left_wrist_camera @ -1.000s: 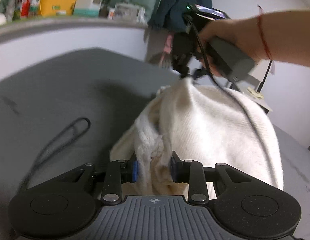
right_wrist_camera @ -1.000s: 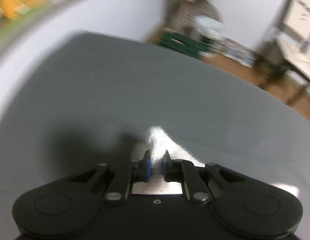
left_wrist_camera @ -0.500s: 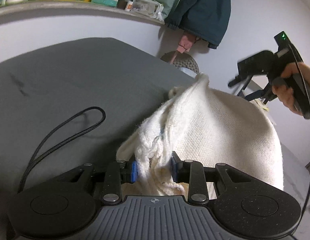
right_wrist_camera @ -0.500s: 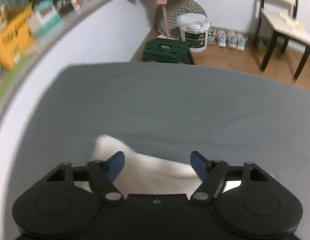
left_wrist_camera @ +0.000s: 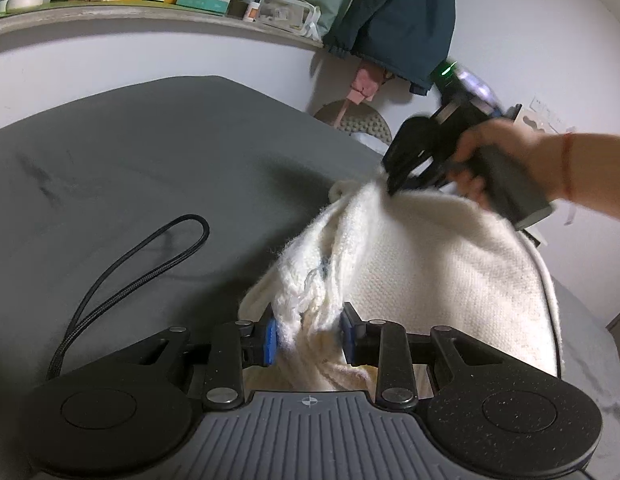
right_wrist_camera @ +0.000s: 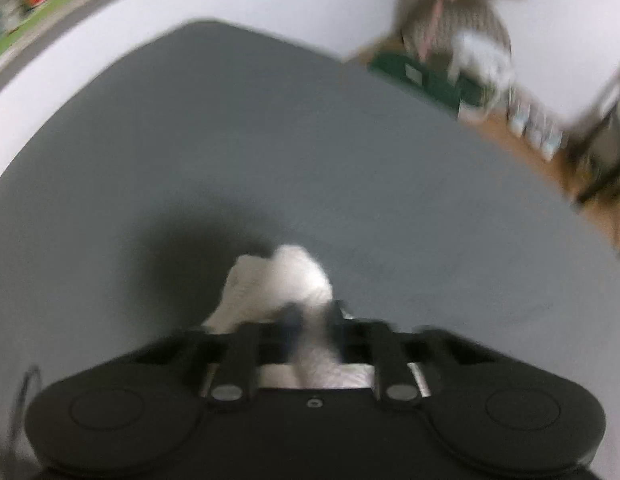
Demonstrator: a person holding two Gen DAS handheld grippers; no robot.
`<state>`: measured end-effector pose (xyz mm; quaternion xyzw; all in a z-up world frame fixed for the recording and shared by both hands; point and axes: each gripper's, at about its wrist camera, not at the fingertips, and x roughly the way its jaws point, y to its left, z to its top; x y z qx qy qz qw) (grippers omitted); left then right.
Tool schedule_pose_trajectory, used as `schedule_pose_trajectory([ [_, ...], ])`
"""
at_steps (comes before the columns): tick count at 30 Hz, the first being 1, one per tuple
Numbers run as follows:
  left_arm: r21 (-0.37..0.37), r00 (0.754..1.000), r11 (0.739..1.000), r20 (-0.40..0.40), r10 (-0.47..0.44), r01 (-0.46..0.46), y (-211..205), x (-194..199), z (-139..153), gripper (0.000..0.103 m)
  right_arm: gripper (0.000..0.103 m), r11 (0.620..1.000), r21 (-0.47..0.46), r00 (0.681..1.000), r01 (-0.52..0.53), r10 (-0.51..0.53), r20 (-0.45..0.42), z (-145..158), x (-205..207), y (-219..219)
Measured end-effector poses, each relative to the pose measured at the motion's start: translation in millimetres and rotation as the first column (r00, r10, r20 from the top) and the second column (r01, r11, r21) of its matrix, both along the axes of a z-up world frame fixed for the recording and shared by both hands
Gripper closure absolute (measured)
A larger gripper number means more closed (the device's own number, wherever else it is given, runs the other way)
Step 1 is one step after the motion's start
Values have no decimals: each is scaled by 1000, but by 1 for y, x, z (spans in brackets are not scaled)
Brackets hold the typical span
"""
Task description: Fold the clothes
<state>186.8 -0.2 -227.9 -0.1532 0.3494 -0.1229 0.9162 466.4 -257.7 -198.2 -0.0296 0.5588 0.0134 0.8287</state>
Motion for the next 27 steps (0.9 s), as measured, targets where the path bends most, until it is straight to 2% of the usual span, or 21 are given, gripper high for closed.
schedule_pose_trajectory([
  [3,18,1000,1000,-11,4,-4,-1,1,0,72,93,999,-22,1000,31,-31,-2,-14,5,11],
  [8,21,999,1000,-35,21,-20,-7,-1,-4,71,90,990,44,990,135,-136,23,-15,5,4],
  [10,7,999,1000,-41,27,-27,-6,-3,-4,66,88,981,79,984,175,-178,32,1,-2,-3],
  [11,16,998,999,-38,40,-39,-5,-5,-2,58,85,981,103,984,163,-169,50,14,-10,-6],
  [12,34,998,998,-31,57,-56,-6,-7,0,46,74,982,127,985,142,-152,75,28,-18,-13],
  [13,63,997,995,-6,75,-74,-7,-11,5,39,52,981,146,985,124,-139,102,42,-27,-22],
  [14,98,995,991,32,92,-95,-10,-16,11,28,41,981,156,983,113,-133,129,56,-35,-32],
  [15,126,991,985,80,104,-114,-12,-21,18,25,30,981,158,978,108,-134,159,71,-46,-45],
  [18,116,969,987,233,80,-109,-21,-40,38,25,30,982,151,969,113,-142,200,97,-81,-86],
  [21,13,941,999,336,-36,34,-33,-51,43,25,31,969,154,962,193,-218,162,96,-111,-133],
  [24,45,923,984,342,-175,170,-58,-51,32,25,39,941,181,945,287,-309,108,76,-137,-170],
  [25,64,925,977,312,-215,205,-67,-46,25,25,40,926,207,937,314,-338,87,68,-144,-179],
  [27,79,949,972,213,-233,221,-72,-35,6,25,40,887,284,920,365,-390,36,51,-153,-197],
])
